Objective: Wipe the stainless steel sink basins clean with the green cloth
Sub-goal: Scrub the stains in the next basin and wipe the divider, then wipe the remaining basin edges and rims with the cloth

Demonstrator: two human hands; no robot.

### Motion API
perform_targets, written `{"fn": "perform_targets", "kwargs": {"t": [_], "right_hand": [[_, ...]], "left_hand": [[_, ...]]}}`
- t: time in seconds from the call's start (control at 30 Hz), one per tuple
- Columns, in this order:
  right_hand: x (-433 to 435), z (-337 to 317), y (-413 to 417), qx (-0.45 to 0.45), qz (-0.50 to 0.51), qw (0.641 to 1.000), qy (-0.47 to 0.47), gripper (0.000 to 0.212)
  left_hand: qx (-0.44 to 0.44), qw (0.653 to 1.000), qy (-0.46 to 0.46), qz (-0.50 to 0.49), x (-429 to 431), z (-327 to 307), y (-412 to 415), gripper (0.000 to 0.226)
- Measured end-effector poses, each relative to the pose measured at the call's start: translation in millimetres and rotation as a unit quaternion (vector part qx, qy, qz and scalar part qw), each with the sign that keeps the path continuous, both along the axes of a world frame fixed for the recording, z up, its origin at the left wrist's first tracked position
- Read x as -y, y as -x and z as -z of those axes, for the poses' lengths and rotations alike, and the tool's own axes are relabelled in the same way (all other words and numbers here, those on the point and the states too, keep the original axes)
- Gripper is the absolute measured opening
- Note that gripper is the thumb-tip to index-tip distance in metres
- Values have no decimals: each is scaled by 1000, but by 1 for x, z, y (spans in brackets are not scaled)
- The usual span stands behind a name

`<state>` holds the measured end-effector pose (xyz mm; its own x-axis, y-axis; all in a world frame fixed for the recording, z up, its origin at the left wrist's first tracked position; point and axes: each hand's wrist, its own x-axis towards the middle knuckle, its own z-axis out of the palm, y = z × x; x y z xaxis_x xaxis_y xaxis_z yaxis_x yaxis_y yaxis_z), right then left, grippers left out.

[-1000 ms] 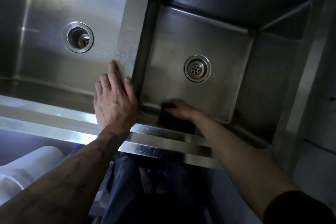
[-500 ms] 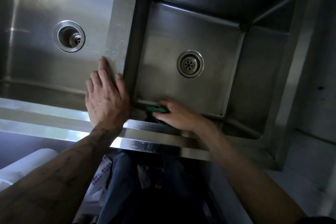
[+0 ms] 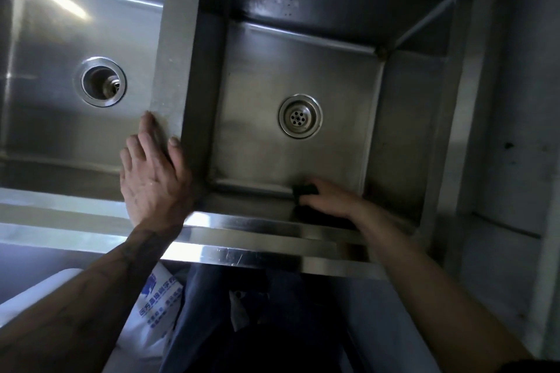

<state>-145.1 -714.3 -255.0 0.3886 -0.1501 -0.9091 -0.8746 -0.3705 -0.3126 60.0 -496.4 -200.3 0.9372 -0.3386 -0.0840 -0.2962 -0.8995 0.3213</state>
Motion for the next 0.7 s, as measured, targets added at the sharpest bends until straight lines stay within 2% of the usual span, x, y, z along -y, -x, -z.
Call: {"fn": "perform_targets", "kwargs": {"t": [0.1, 0.17, 0.23, 0.33, 0.37, 0.43, 0.5, 0.53, 0.6, 0.7], "right_hand": [[-25, -4, -36, 45, -9, 999, -29, 43], [-34, -9, -48, 68, 7, 997, -21, 33], [-38, -14, -52, 98, 76, 992, 1, 31], [-45, -24, -58, 157, 234, 957, 71, 45], [-47, -28, -60, 174, 279, 939, 97, 46], [-49, -37, -65, 201, 369, 900, 117, 44], [-47, -49, -63, 227, 453, 856, 100, 36], [-45, -57, -59, 236, 484, 838, 84, 32], [-39, -67, -46, 246, 534, 807, 56, 39], [-21, -73, -12, 255, 599, 759, 16, 46]], "left_hand": [[4, 1000, -13, 8, 0, 1, 0, 59], [-5, 1000, -18, -6, -3, -2, 3, 61], [-13, 1000, 9, -11, -2, -11, 9, 61], [-5, 994, 66, 85, 14, -28, 30, 42], [-44, 989, 90, 110, 25, -31, 39, 36], [-226, 958, 155, 81, 57, -29, 55, 39], [-409, 887, 214, -1, 91, -24, 66, 54], [-451, 862, 230, -30, 105, -19, 69, 58], [-487, 839, 236, -55, 127, -7, 73, 58], [-508, 836, 203, -43, 152, 17, 84, 51]]}}
